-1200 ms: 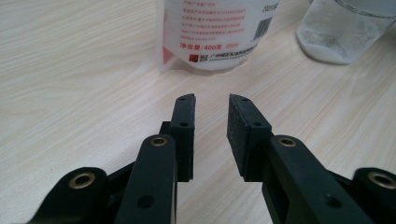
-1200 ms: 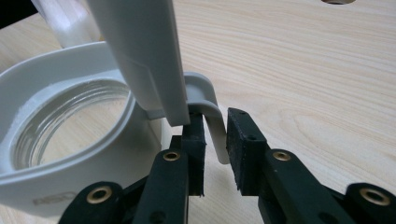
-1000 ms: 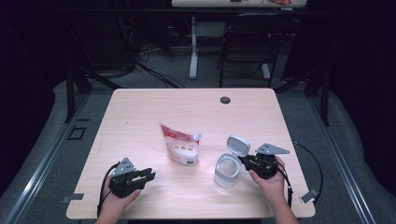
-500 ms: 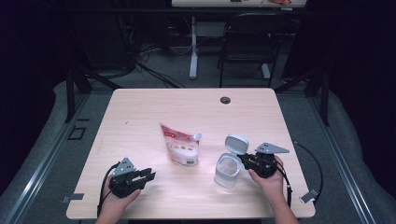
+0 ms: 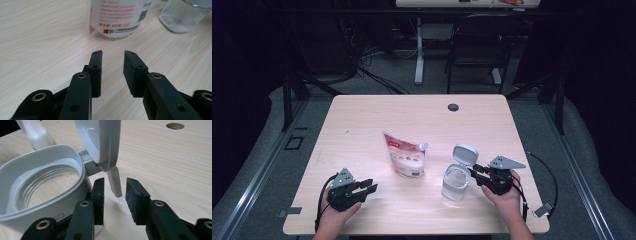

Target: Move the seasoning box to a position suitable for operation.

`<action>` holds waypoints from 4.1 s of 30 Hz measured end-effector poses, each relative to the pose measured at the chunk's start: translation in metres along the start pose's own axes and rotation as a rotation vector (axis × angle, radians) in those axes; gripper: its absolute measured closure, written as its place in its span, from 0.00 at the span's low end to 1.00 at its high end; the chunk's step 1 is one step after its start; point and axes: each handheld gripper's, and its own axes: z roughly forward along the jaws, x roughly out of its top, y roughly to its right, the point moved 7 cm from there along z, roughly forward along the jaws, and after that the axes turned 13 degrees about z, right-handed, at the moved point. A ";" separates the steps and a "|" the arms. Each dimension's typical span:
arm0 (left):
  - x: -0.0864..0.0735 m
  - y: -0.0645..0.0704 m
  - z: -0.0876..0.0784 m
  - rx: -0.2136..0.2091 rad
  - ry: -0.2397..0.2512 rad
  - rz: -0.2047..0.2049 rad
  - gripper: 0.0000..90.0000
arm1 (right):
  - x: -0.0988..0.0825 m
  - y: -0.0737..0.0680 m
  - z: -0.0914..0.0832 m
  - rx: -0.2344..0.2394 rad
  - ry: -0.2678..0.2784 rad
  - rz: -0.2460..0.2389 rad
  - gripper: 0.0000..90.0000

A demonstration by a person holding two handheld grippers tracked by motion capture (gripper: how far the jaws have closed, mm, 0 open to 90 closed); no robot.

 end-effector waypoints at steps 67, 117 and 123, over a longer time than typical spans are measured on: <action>0.100 -0.040 -0.001 -0.003 0.109 0.008 0.71 | 0.053 -0.059 -0.057 0.051 0.097 -0.107 0.67; 0.097 -0.028 -0.007 -0.027 0.093 0.016 0.67 | 0.110 -0.148 0.060 0.193 -0.098 -0.232 0.65; 0.096 -0.029 -0.007 -0.023 0.092 0.012 0.67 | 0.108 -0.149 0.063 0.203 -0.121 -0.230 0.74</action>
